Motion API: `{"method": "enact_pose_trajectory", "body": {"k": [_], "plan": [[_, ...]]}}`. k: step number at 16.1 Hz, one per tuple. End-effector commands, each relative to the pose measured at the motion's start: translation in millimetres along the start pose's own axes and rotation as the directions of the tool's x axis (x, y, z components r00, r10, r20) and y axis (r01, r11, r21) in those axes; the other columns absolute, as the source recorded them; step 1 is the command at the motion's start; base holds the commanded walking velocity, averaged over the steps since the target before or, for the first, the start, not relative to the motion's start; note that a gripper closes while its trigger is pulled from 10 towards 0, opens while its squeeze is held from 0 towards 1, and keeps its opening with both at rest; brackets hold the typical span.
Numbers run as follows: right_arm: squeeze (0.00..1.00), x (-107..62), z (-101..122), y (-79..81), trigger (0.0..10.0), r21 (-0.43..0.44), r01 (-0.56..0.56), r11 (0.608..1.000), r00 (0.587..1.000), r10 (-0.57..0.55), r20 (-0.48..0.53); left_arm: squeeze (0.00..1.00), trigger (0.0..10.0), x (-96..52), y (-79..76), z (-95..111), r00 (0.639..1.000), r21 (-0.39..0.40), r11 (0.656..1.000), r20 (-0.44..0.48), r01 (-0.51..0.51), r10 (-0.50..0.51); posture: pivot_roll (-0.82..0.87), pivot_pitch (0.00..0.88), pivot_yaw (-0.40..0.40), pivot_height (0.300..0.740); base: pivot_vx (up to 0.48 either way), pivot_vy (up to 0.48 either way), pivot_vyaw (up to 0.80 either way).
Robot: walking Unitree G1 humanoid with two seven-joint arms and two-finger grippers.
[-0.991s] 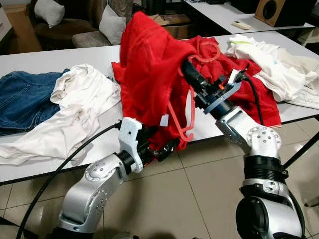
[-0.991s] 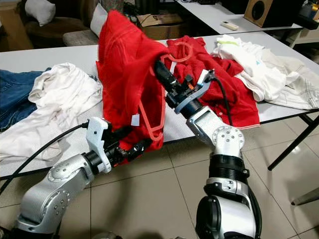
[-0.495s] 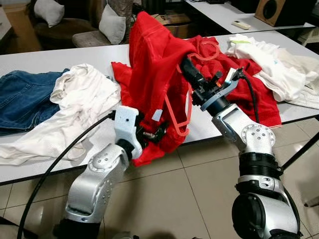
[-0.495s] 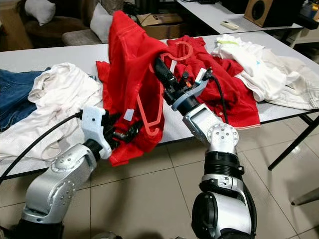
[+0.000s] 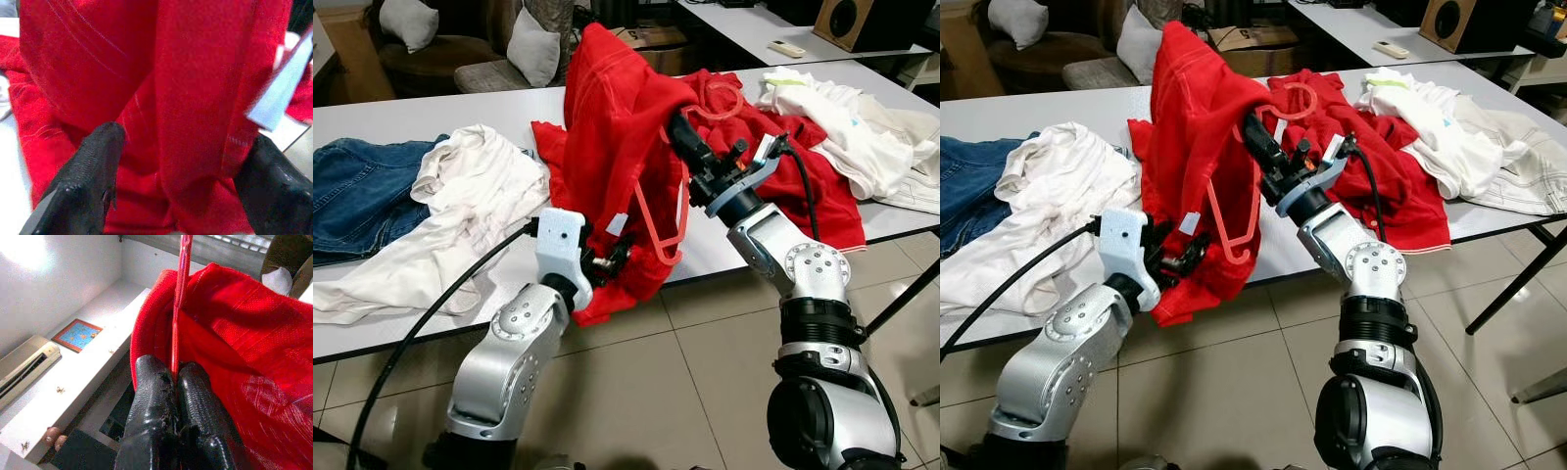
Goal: Hang hanger
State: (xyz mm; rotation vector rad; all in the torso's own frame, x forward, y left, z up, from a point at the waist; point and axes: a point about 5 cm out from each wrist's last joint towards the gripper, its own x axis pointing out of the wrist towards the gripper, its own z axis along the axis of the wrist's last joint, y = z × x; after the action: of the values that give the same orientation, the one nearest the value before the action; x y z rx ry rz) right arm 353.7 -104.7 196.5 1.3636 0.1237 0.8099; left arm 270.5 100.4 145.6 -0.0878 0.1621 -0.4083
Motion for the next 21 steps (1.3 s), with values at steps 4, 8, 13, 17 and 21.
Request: {"method": "enact_pose_trajectory", "body": {"k": [4, 8, 13, 17, 21], "plan": [[0.00, 5.3, 6, 8.0, 10.0, -0.015, -0.023, 1.000, 1.000, 0.023, 0.018, 0.00, 0.0, 0.5, -3.3, -6, 1.000, 0.036, 0.999, -0.022, 0.007, -0.007, -0.05, 0.000, -0.021, 0.740, 0.000, 0.000, 0.00], [0.00, 4.5, 7, 7.7, 10.0, -0.016, -0.023, 1.000, 1.000, 0.023, 0.021, 0.00, 0.0, 0.7, 0.5, -3, 1.000, 0.019, 1.000, -0.003, 0.000, 0.001, -0.05, 0.000, -0.017, 0.740, 0.000, 0.000, 0.00], [0.00, 2.6, 6, 5.4, 10.0, -0.015, -0.014, 1.000, 1.000, 0.015, 0.027, 0.00, 0.0, 0.9, -2.8, -3, 0.999, -0.012, 0.999, 0.009, 0.032, -0.032, -0.05, 0.000, -0.016, 0.740, 0.000, 0.000, 0.00], [0.00, 2.4, 5, 3.1, 10.0, -0.031, 0.002, 1.000, 0.999, -0.001, 0.033, 0.00, 0.0, 0.4, -4.9, -2, 0.998, -0.027, 0.997, 0.010, 0.068, -0.068, -0.05, 0.000, -0.017, 0.740, 0.000, 0.000, 0.00], [0.00, 2.1, 9, -10.0, 10.0, -0.110, 0.118, 0.987, 0.989, -0.107, 0.101, 0.00, 0.0, -15.8, 7.7, 10, 0.958, 0.039, 0.957, -0.035, 0.287, -0.286, -0.03, 0.000, -0.017, 0.740, 0.000, 0.000, 0.00]]}}
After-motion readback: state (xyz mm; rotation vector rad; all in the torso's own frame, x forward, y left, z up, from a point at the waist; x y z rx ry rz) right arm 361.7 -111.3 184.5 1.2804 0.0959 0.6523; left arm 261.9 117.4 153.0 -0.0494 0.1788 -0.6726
